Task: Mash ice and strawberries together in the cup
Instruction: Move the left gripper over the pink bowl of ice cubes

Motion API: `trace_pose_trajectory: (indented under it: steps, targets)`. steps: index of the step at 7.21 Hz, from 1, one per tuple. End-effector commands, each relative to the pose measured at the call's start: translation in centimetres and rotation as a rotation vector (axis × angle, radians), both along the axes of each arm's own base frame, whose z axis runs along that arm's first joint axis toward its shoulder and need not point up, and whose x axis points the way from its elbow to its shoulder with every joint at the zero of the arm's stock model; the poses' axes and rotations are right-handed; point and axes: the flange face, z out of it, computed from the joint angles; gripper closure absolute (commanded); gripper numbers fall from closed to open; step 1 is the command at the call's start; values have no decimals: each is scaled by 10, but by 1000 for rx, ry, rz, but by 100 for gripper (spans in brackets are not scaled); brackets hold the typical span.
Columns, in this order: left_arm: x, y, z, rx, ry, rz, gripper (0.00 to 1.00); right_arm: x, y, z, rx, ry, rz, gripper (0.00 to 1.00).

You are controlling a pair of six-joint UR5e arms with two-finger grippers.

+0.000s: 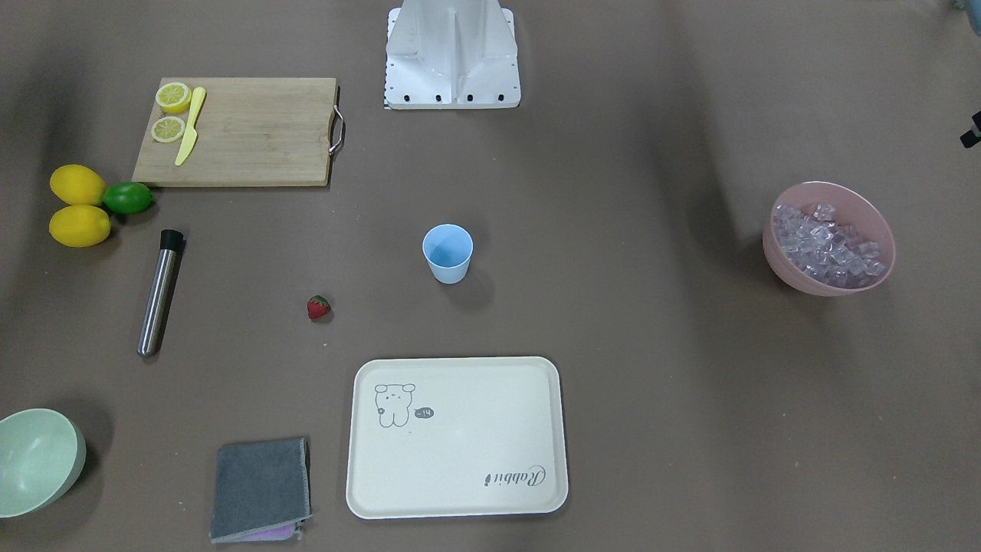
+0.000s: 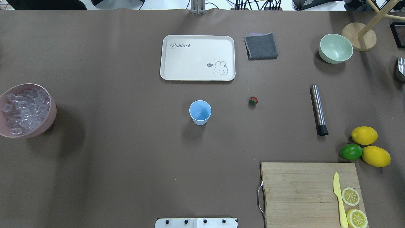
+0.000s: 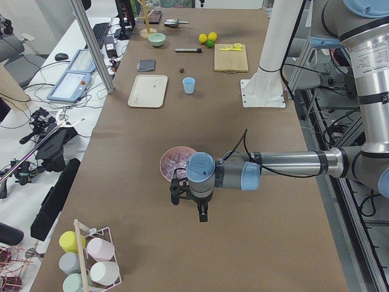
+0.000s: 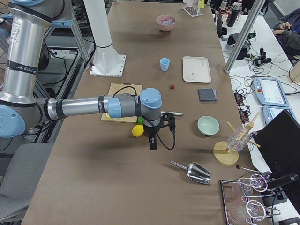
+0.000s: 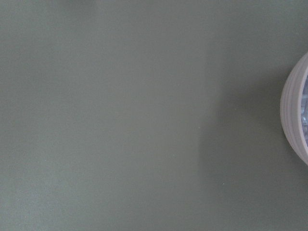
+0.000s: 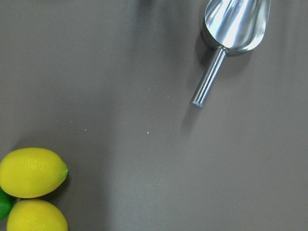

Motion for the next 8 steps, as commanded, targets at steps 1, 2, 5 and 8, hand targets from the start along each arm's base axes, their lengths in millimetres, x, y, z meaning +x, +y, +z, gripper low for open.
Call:
trace_pose_trajectory:
  steps: [1,2,5,8]
  targets:
    - [0,0,0,0,0,0,0,2,-6,-7,14,-1,10,0]
    - [0,0,0,-1,0,0,0,23,-13,-5,-3,-7,80,0]
    - [0,-17,-13,32,-6,-1,0,21,-15,-7,-45,-52,125,0]
    - [11,-53,-40,146,47,11,0,21,-13,-5,-47,-53,121,0]
